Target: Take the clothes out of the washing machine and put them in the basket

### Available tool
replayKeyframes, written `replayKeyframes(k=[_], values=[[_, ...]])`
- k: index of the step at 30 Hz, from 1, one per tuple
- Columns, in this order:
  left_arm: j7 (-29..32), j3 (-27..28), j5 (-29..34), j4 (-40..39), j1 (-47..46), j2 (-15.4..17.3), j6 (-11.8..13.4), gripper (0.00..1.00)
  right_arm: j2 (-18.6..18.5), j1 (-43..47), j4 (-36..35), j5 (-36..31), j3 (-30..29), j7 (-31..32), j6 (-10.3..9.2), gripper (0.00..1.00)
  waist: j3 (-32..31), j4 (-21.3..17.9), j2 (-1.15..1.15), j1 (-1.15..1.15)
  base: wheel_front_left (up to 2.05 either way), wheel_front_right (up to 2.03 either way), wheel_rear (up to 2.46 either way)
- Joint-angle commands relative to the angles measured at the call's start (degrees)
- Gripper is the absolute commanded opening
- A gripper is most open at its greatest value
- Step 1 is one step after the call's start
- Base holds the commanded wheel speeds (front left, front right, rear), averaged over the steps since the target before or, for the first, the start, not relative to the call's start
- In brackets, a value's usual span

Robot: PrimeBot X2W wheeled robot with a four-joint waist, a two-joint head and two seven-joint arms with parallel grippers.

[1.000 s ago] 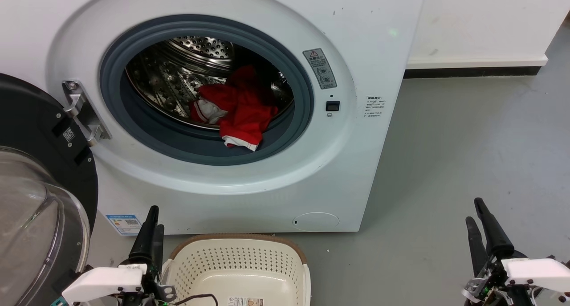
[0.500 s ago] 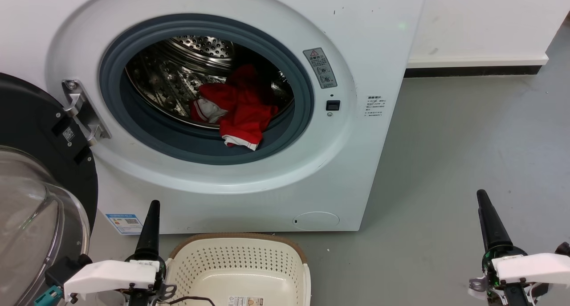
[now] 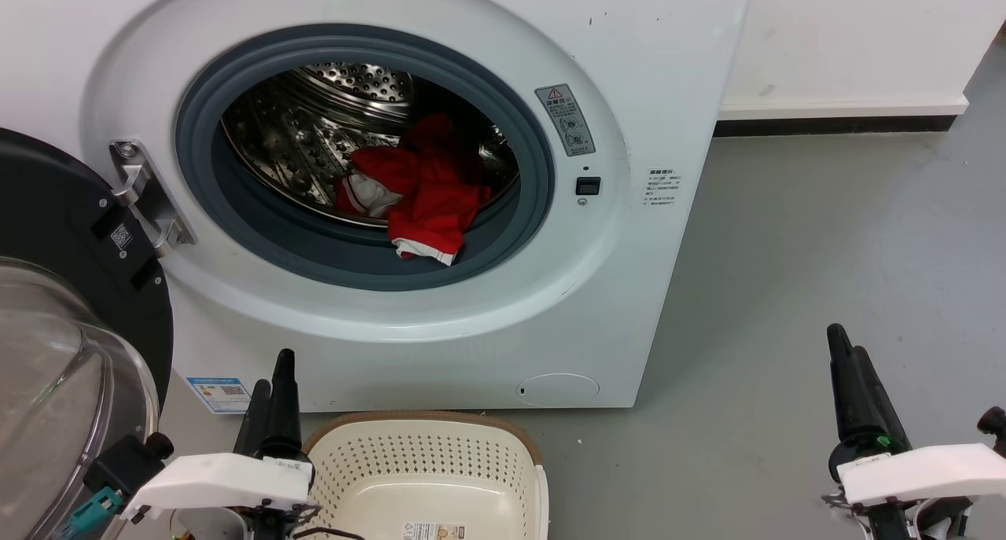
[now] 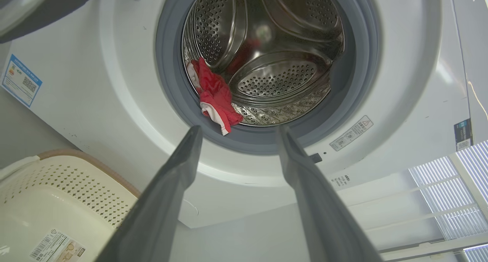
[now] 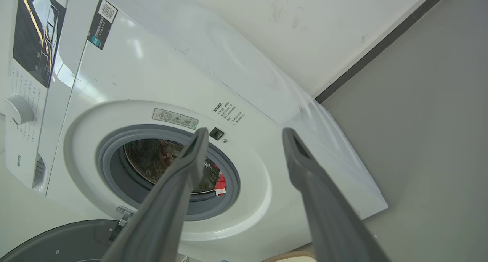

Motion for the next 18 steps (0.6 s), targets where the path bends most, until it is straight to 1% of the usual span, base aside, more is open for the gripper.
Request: replayKeyframes(k=[1,11,18], values=[[-0.51,-0.18,1.82,-1.32,0.02,0.14,0.29,1.00,-0.07,-0.26,-1.48,-2.10,0.23,-0.58,0.00,1.00,0.00,0.01,0.00,0.00,0.00,0.00,0.00],[-2.42,-1.68,11.30,-2.94,0.78,0.15,2.06,1.00,-0.06,0.92,-4.14,-14.12,2.28,-2.54,0.00,1.00,0.13,0.06,0.00,0.00,0.00,0.00,0.00],[-3.66,-2.52,16.72,-3.68,1.31,0.16,2.82,1.00,-0.06,1.75,-5.14,-21.07,3.04,-3.73,0.00,1.00,0.23,0.10,0.00,0.00,0.00,0.00,0.00]])
